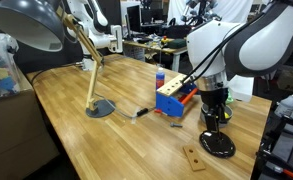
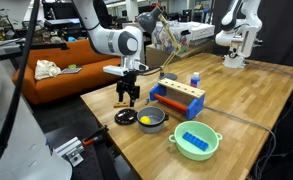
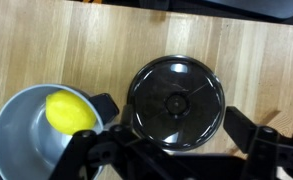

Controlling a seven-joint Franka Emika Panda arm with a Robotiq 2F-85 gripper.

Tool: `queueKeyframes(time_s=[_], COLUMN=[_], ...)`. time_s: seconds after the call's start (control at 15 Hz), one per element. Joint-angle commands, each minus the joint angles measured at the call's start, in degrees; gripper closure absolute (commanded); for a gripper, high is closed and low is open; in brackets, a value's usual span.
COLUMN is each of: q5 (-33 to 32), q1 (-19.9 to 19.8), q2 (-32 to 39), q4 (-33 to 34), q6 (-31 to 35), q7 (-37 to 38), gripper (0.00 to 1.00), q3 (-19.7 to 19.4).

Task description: Open the pot and move it to the left

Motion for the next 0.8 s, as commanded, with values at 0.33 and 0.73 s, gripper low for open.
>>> queueKeyframes(time_s=[0.33, 0.73], q5=[0.0, -0.7], q1=[0.0, -1.5], q2=[-1.9, -4.7], q4=[-1.0, -2.2], q6=[1.3, 3.6], q7=[2.4, 9.4], gripper=[0.00, 0.00], q3=[-1.3, -5.4])
